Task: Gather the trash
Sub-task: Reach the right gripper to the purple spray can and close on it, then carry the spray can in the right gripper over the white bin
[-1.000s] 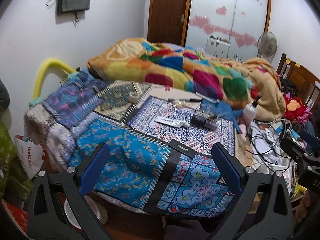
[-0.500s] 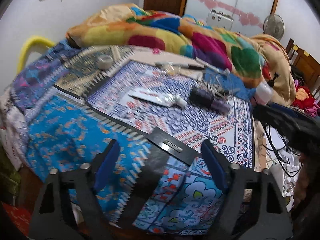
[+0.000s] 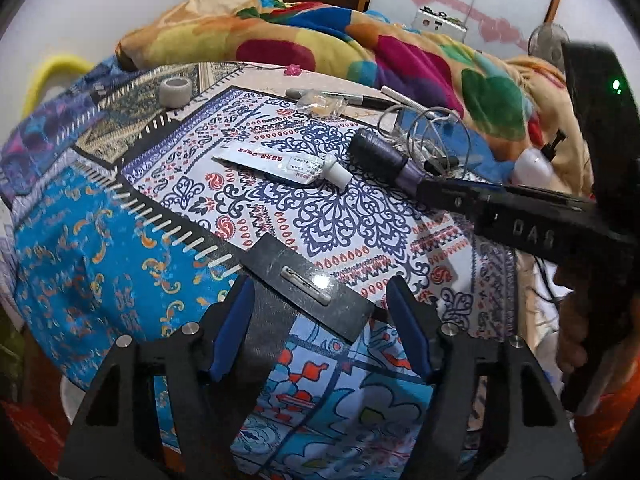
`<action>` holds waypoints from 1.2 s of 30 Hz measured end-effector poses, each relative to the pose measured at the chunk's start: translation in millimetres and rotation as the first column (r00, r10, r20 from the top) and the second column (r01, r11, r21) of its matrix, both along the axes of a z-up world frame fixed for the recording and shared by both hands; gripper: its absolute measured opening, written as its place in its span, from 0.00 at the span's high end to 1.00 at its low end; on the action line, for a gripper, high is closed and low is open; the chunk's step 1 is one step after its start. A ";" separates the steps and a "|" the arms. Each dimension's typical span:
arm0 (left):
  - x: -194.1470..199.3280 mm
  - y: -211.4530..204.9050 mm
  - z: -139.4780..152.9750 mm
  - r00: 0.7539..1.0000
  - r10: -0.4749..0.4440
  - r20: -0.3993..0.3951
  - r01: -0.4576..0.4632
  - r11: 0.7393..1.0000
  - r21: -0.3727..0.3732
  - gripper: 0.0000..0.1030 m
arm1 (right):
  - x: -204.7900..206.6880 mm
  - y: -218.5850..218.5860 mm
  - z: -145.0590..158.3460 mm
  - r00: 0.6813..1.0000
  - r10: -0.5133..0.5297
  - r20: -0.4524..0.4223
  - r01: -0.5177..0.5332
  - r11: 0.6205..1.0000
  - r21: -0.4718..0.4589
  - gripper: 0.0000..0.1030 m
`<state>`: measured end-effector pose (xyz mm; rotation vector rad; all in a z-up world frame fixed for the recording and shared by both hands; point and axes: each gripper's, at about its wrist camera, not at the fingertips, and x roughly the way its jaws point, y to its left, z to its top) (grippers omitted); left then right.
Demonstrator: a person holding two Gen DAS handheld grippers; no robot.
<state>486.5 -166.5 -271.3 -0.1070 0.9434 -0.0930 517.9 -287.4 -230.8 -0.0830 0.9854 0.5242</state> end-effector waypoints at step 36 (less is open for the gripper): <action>-10.2 7.5 -2.3 0.997 -0.080 0.024 0.076 0.990 0.118 0.74 | -34.8 15.8 -6.7 0.998 0.061 -0.030 -0.062 0.997 -0.037 0.78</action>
